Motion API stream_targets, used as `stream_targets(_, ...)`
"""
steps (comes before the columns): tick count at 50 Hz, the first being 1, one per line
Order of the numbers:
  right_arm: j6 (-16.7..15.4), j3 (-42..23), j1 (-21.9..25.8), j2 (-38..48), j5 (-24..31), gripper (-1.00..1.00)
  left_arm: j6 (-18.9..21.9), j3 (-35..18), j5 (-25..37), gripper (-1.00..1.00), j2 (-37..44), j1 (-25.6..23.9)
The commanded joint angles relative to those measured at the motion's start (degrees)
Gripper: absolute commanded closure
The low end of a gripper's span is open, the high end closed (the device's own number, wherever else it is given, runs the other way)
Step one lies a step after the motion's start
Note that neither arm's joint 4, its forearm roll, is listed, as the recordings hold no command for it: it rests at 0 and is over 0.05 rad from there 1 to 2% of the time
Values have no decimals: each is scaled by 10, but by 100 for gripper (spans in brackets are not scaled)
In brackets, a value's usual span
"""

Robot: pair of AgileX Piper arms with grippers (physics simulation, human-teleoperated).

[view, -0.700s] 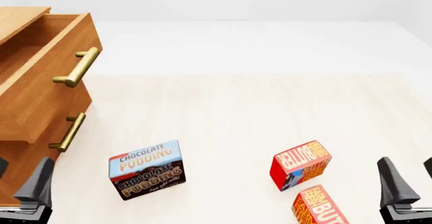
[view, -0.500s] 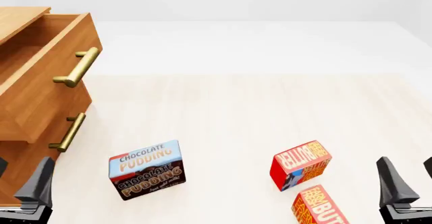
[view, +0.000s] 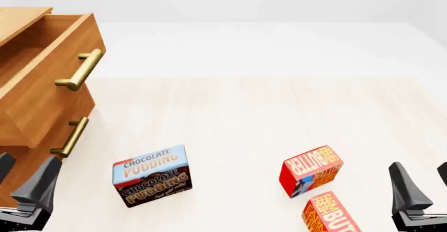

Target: Put the bowl in the top drawer of the cabinet.

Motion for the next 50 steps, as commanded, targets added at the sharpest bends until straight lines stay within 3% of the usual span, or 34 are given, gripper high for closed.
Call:
stream_targets(1, -1, 0, -3, 4, -2, -100, 5, -80, 57, -100, 44, -61)
stream_targets(12, -1, 0, -3, 5, -2, -100, 34, -132, 86, -100, 101, -99)
stream_targets(18, -1, 0, -3, 4, -2, -100, 29, -158, 104, -100, 159, -163)
stream_targets(26, 0, 0, -4, 6, -3, -100, 58, -198, 102, -100, 217, -167)
stream_targets(35, 0, 0, -4, 6, -3, -100, 81, -247, 135, -100, 272, -218)
stream_targets(46, 0, 0, -5, 7, -3, -100, 89, -289, 175, -100, 323, -254)
stream_targets(50, 0, 0, -5, 6, -3, -100, 73, -296, 188, -100, 333, -271)
